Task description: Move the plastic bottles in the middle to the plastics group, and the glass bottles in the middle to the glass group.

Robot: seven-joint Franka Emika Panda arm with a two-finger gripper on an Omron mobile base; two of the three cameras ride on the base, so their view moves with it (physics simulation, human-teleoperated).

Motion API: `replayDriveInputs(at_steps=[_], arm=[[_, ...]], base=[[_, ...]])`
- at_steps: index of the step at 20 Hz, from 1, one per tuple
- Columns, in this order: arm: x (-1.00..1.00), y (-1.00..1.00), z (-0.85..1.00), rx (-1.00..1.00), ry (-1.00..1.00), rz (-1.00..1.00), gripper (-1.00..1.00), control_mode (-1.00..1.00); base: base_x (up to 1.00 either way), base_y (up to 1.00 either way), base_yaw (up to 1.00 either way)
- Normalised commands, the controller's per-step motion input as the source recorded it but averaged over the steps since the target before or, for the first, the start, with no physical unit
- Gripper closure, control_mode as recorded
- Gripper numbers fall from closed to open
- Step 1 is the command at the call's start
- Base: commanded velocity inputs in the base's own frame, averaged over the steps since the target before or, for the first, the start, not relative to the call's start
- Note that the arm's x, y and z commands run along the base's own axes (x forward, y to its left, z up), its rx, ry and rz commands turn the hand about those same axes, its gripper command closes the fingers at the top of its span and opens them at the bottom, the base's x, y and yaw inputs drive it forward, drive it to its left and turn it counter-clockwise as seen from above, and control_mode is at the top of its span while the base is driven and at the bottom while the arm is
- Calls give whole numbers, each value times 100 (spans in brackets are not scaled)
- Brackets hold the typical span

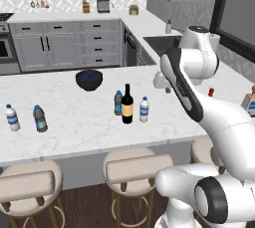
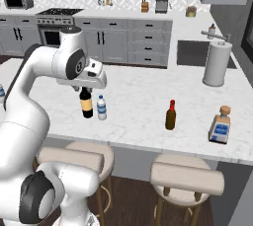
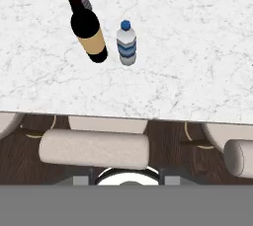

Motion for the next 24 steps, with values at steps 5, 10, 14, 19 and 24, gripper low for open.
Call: replayDriveInputs(at_steps=[5,10,14,19,24], arm=[[-8,0,-1,-1,-1,0,-100,-100],[-23,28,-7,-5,-8,6,-100,-100],[-1,58,16,-8,-23,23,-100,-100],[22,43,23,-2,-9,30,-100,-100],[50,32,1,-1,-4,23,-100,-100]], base=[[0,0,0],[0,0,0],[0,0,0],[0,0,0],[0,0,0]])
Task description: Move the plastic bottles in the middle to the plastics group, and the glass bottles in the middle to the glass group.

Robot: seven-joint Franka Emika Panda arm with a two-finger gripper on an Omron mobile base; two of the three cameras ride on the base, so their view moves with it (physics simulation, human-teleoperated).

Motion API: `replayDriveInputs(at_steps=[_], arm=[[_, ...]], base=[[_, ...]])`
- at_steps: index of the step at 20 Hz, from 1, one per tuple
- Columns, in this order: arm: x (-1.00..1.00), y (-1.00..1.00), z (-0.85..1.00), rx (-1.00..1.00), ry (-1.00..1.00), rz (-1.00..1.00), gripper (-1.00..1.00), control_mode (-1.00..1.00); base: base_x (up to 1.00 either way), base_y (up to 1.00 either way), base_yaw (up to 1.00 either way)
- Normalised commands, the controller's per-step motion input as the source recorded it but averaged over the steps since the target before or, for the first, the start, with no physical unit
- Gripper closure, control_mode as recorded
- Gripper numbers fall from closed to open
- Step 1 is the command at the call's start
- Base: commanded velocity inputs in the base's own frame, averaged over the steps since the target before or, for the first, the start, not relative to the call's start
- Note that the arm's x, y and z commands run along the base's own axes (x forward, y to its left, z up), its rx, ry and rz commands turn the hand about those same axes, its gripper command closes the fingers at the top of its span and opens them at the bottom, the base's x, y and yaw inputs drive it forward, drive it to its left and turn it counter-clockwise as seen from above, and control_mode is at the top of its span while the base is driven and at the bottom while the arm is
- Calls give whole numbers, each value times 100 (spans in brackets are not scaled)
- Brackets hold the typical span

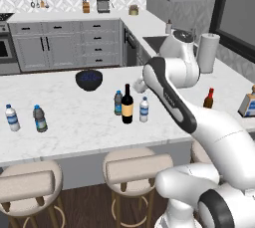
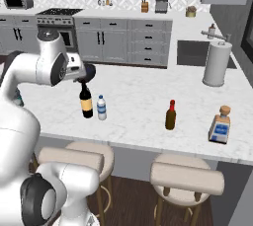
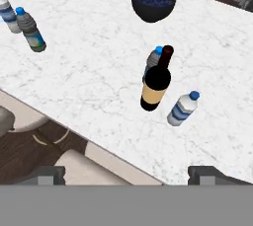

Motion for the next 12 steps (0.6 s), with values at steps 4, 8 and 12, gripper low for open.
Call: replayDriveInputs(at_steps=[4,8,12], arm=[[57,7,-4,-2,-3,4,-100,-100],[51,0,-13,-5,0,0,-100,-100],[40,0,-31,-3,0,0,-100,-100]], base=[[0,0,0],[0,0,0],[0,0,0]])
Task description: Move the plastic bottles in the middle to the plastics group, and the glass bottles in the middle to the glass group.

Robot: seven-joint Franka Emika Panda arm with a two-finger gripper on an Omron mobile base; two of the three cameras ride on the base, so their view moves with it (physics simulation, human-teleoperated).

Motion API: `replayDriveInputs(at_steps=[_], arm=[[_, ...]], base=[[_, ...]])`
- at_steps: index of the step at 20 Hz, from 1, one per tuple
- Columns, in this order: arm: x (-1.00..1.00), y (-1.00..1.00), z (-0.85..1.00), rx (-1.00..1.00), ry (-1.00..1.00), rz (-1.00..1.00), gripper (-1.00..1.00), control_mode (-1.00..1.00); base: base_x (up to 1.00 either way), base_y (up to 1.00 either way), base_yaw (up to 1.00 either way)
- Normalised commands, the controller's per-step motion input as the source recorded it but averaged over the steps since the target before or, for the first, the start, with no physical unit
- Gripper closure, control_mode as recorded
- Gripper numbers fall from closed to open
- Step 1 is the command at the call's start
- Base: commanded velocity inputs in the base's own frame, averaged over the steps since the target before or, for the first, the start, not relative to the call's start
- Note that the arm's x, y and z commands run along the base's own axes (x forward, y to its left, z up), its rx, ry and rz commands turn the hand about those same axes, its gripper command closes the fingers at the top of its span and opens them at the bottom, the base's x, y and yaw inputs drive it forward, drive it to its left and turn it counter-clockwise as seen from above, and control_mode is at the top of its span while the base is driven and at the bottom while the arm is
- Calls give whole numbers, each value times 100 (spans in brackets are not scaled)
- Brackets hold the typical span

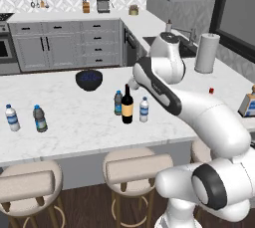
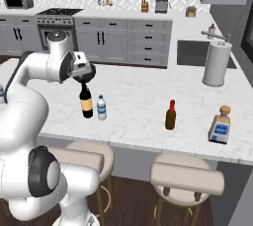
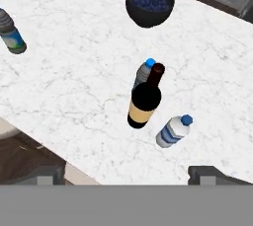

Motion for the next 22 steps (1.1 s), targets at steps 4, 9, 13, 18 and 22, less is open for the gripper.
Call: replayDriveInputs(at_steps=[4,9,13,18,22], arm=[[27,4,-35,0,0,0,-100,-100],[36,5,-32,-1,0,0,-100,-100],[43,14,-22,0,2,-5,-100,-100],[40,13,-13,0,1,-6,-100,-100],[41,6,-11,0,0,-4,-100,-100]], base=[[0,0,0],[0,0,0],[0,0,0],[0,0,0],[0,0,0]])
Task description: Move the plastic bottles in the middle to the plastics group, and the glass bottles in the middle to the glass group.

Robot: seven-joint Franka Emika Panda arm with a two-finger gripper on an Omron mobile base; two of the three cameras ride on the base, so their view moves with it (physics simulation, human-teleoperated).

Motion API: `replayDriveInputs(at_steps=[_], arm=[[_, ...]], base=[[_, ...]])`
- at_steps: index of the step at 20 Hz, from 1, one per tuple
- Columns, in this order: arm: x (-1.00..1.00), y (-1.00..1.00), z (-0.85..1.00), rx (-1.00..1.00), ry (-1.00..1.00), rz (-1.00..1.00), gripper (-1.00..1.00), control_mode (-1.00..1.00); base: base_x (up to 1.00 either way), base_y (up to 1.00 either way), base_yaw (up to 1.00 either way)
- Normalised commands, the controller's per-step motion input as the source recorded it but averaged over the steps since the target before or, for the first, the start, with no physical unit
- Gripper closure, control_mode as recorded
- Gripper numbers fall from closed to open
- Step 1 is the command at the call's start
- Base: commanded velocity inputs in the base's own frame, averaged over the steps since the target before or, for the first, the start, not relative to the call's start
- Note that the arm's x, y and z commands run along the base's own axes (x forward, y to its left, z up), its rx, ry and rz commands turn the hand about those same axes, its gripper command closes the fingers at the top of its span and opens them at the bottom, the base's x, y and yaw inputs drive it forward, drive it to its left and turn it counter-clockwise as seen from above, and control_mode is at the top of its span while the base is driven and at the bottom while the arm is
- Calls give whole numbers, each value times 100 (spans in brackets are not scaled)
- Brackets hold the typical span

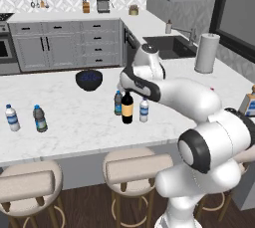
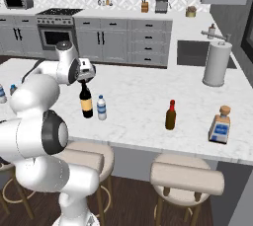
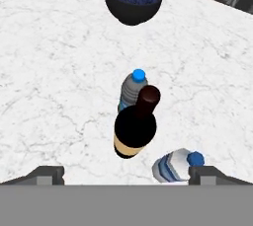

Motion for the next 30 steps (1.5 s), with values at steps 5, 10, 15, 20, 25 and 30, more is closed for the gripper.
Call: replayDriveInputs(at_steps=[5,10,15,20,25,30], arm=[[35,0,-19,0,0,-2,-100,-100],[35,2,-23,0,1,-1,-100,-100],[28,2,-19,5,0,0,-100,-100],[20,0,-11,3,0,0,-100,-100],[20,4,-18,3,0,0,-100,-100],[6,7,-20,2,0,0,-100,-100]], base=[[0,0,0],[0,0,0],[0,0,0],[0,0,0],[0,0,0],[0,0,0]])
